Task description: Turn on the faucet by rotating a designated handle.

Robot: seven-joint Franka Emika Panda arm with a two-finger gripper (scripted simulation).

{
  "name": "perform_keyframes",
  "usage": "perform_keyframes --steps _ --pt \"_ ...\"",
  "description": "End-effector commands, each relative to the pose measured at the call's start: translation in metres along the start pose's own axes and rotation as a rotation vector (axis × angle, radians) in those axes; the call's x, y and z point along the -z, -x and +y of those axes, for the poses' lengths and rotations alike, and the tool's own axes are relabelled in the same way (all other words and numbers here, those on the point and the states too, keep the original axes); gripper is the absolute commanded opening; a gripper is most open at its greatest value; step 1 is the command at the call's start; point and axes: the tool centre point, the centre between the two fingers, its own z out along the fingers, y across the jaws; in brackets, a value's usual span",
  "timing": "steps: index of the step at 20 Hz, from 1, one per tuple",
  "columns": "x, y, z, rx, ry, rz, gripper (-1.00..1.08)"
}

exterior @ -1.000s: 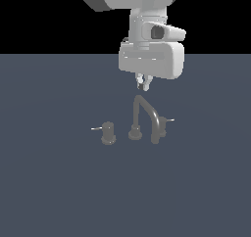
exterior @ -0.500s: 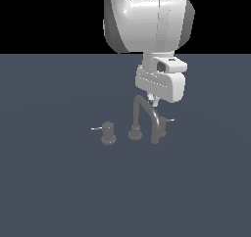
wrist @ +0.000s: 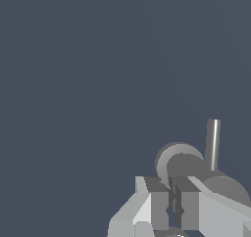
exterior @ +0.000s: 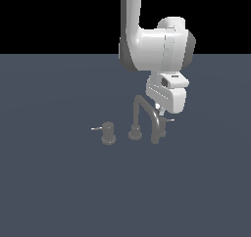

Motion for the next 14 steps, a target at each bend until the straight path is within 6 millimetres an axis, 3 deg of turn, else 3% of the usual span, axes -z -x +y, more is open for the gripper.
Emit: perform_keyframes --steps 1,11,12,14 --pt "-0.013 -0.012 0.003 -0.037 0.007 0.0 -1.0" --pt "-0.021 -0.02 0.002 -0.068 0.007 -0.001 -1.0" --pt "0.001 -0.003 -0.019 -0.036 -0.029 0.002 -1.0" --pt "-0.004 -0.01 -0.008 -0.043 -0.021 0.001 -1.0"
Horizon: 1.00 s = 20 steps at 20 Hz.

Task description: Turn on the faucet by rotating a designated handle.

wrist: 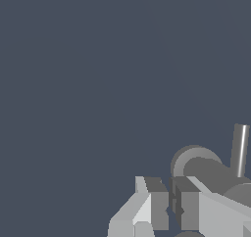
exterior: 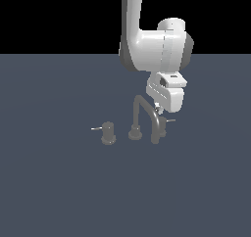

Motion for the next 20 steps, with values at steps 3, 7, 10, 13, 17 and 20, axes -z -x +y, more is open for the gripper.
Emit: perform_keyframes --steps 3,7,10,13,17,20 --pt "-0.009 -0.017 0.025 -0.016 0.016 -0.001 -1.0" --pt "-0.019 -0.033 0.05 -0.031 0.032 -0.001 -1.0" --pt "-0.015 -0.026 0.043 -0.022 0.022 -0.001 -1.0" --pt "-0.016 -0.025 0.054 -0.024 0.025 -0.001 -1.0" --pt "-0.017 -0.023 0.069 -0.028 0.028 -0.001 -1.0" --pt "-0.017 -0.022 0.08 -0.03 0.031 -0.001 -1.0"
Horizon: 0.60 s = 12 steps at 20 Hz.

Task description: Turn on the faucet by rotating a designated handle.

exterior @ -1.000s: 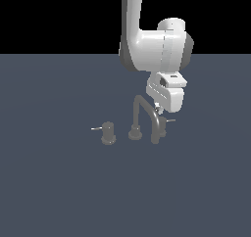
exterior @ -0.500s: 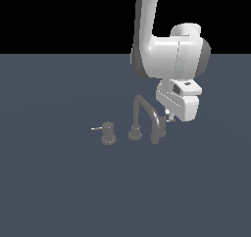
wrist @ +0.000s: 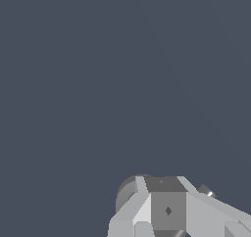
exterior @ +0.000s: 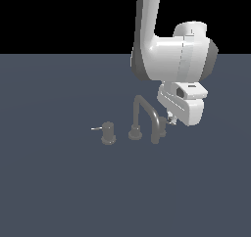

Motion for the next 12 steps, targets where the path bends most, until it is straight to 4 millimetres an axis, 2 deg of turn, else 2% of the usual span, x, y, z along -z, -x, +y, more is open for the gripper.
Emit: perform_keyframes --steps 1,2,3,12 --pt "-0.004 0.002 0.024 -0.012 0.029 -0.014 -1.0" --pt "-0.004 0.002 0.024 -0.012 0.029 -0.014 -1.0" --pt "0.0 0.0 0.007 -0.002 0.002 0.0 -1.0" --pt "-0.002 0.026 0.033 -0.009 0.021 -0.01 -1.0"
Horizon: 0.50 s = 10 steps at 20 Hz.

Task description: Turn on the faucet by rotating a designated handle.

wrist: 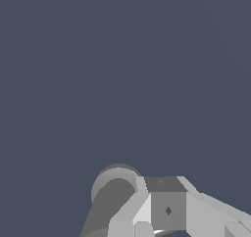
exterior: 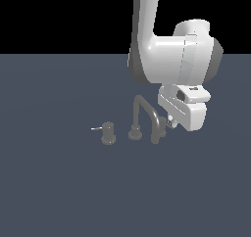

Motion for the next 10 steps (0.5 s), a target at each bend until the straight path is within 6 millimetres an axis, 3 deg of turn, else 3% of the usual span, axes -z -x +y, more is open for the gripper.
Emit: perform_keyframes --steps 1,4,5,10 --pt "-0.003 0.017 0.013 0.007 0.023 -0.016 -1.0" --pt "-0.003 0.023 0.019 0.005 0.027 -0.018 -1.0" --pt "0.0 0.007 0.015 -0.012 0.012 -0.004 -1.0" --pt "-0.002 0.038 0.012 -0.003 0.022 -0.013 -1.0"
